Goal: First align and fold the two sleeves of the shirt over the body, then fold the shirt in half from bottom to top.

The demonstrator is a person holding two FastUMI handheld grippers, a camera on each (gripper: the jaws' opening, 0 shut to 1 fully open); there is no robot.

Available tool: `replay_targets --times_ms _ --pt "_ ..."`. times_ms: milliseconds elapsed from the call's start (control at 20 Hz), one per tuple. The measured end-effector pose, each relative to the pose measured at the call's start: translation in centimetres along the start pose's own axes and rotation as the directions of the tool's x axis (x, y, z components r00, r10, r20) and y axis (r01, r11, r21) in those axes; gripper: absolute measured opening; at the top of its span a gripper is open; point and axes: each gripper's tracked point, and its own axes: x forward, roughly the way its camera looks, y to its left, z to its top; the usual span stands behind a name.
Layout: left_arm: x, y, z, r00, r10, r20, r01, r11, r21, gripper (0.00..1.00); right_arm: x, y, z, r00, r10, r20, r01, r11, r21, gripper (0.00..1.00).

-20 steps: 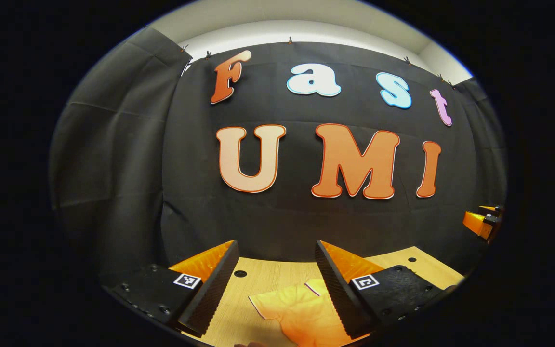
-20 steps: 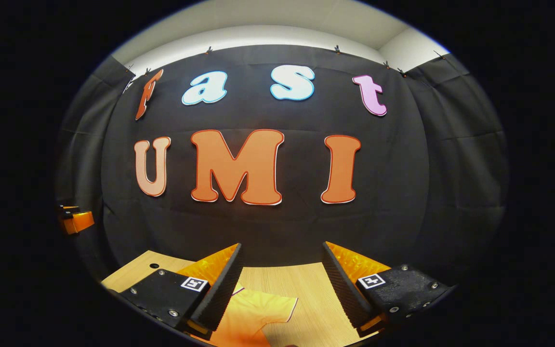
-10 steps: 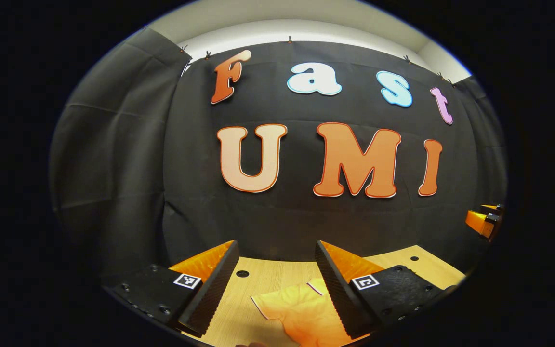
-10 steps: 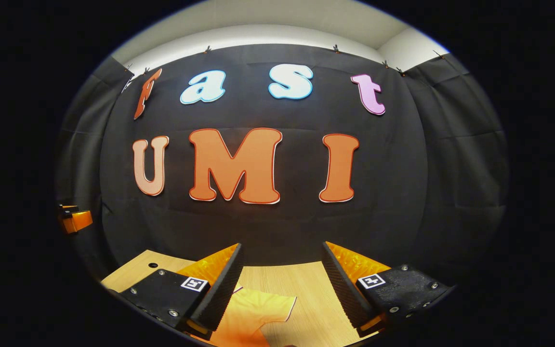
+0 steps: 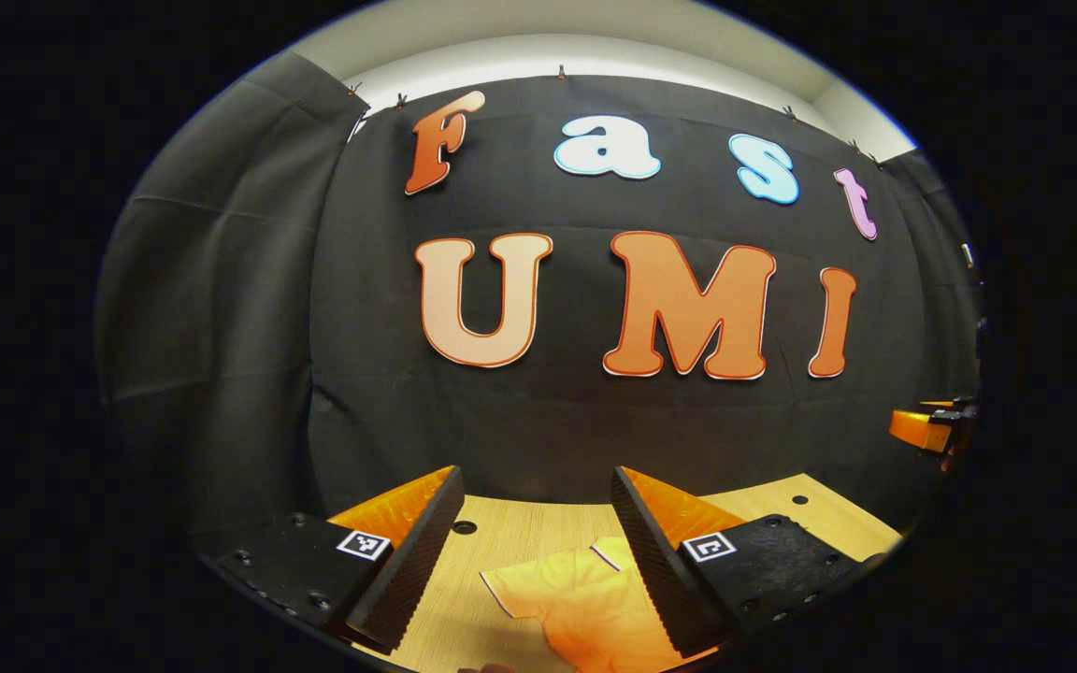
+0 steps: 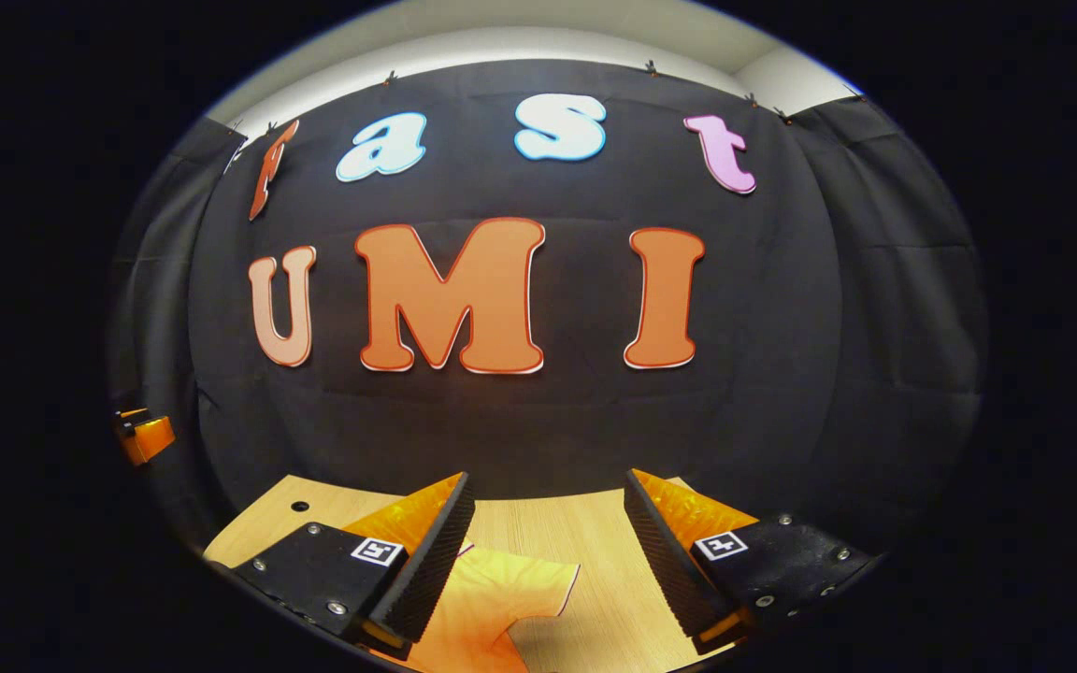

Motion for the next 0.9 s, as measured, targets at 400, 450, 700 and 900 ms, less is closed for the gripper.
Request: replay_targets --times_ms 400,450,700,900 --pt "0.2 1.2 -0.6 1.0 0.022 -0.015 -0.022 1.0 0.014 0.98 8.5 -0.9 -8.4 0.944 -0.017 -0.329 0.012 1.0 -0.016 0.98" --pt "0.1 1.6 -0.7 1.0 0.027 -0.016 -0.026 1.0 0.016 0.98 9.1 -1.2 -9.8 0.918 -0.022 -0.395 0.021 1.0 -0.006 0.98" --pt "0.5 2.7 -1.4 0.998 0.045 -0.033 -0.044 0.999 0.011 0.98 12.5 -1.1 -16.9 0.8 -0.011 -0.6 0.031 0.999 0.023 0.99" --pt "0.7 3.7 -2.5 0.996 0.063 -0.059 -0.062 0.998 0.009 0.98 14.1 -1.5 -23.6 0.652 0.008 -0.758 0.069 0.995 0.07 0.99"
